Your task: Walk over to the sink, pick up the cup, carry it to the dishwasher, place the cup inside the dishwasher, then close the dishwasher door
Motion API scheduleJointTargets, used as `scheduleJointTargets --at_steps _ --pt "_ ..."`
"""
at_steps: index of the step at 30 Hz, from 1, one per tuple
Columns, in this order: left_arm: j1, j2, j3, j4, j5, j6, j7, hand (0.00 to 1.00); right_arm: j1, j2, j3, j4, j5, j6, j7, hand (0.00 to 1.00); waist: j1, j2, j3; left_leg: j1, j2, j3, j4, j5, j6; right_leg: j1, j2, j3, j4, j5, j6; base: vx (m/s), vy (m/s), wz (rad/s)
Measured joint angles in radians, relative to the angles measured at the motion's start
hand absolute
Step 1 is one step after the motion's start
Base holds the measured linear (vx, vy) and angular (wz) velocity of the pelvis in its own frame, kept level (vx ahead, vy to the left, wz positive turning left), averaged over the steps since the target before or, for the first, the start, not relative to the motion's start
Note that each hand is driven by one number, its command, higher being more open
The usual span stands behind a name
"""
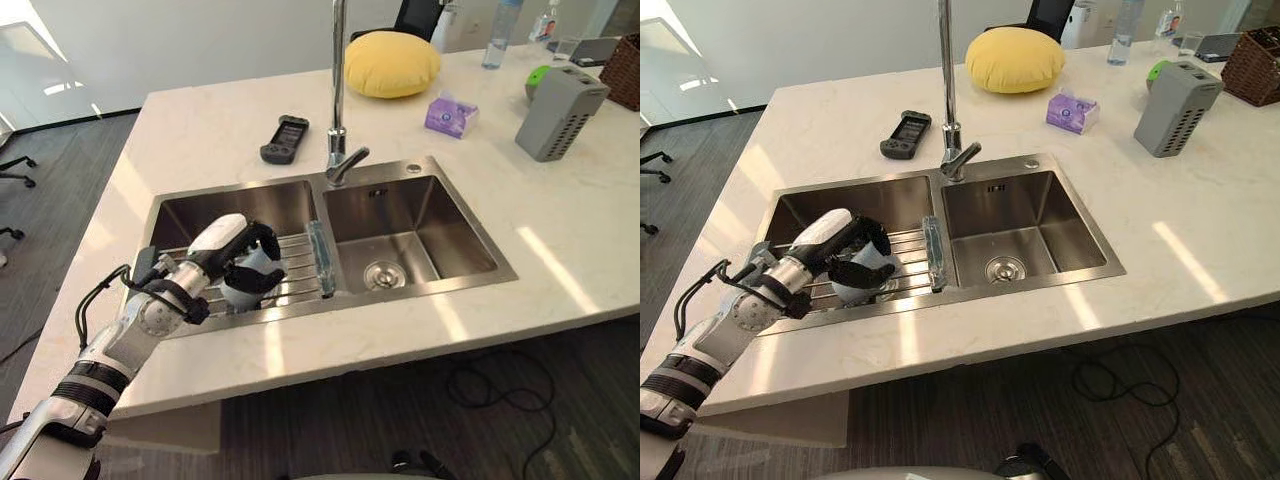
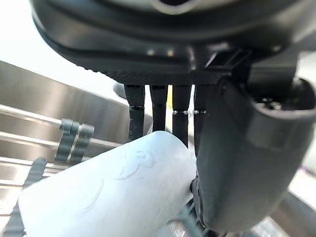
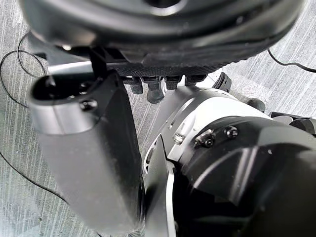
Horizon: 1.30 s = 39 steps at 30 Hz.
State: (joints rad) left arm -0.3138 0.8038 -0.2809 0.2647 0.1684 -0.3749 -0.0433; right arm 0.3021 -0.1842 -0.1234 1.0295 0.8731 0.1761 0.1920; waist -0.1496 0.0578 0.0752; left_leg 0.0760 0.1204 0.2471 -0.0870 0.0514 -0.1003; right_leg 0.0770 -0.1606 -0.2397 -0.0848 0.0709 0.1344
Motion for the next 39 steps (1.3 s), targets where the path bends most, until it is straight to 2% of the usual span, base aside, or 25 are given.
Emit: scheduleJointTargets --at_steps 7,12,17,27,34,39 --pt "0.032 -0.052 0.091 -0.099 -0.092 0.0 -0.011 0.0 0.014 0.018 -0.042 0.002 -0.013 0.0 0.007 1.0 0.028 -0.008 -0.003 -0.009 -0.001 -0.014 0.0 0.007 0.001 0.0 0.0 -0.017 0.0 0.0 0.0 -0.01 -0.009 0.06" --pt "0.078 -0.089 0.092 -0.106 -0.089 0.001 -0.055 0.0 0.015 0.026 -0.049 0.001 -0.028 0.003 0.008 1.0 0.03 -0.015 -0.004 -0.01 0.0 -0.016 0.0 0.011 0.001 0.0 0.0 -0.019 0.0 -0.001 -0.001 -0.04 -0.01 0.01" --pt "0.081 -0.092 0.092 -0.106 -0.089 0.002 -0.071 0.0 0.018 0.034 -0.064 0.001 -0.034 0.012 0.009 1.0 0.043 -0.034 -0.005 -0.01 0.0 -0.016 0.0 0.012 0.001 0.0 0.0 -0.019 0.0 0.0 -0.001 -0.02 -0.005 0.0" --pt "0.084 -0.096 0.088 -0.105 -0.05 0.002 -0.075 0.0 0.02 0.036 -0.067 0.001 -0.038 0.014 0.01 1.0 0.05 -0.036 -0.006 -0.011 0.0 -0.016 0.0 0.012 0.001 0.0 0.0 -0.02 0.0 0.0 -0.001 0.0 0.0 0.0" --pt "0.1 -0.111 0.056 -0.095 -0.005 0.003 -0.068 0.0 0.019 0.036 -0.067 0.001 -0.039 0.014 0.01 1.0 0.048 -0.037 -0.006 -0.01 0.0 -0.013 0.0 0.012 0.001 -0.001 0.0 -0.017 0.0 0.0 -0.002 0.0 0.0 0.0" --pt "0.101 -0.126 0.054 -0.074 0.031 -0.002 -0.018 0.0 0.019 0.034 -0.065 0.0 -0.039 0.016 0.01 1.0 0.048 -0.037 -0.006 -0.006 0.0 -0.006 0.0 0.012 0.001 -0.001 0.0 -0.01 0.0 0.002 -0.002 0.0 0.0 -0.04"
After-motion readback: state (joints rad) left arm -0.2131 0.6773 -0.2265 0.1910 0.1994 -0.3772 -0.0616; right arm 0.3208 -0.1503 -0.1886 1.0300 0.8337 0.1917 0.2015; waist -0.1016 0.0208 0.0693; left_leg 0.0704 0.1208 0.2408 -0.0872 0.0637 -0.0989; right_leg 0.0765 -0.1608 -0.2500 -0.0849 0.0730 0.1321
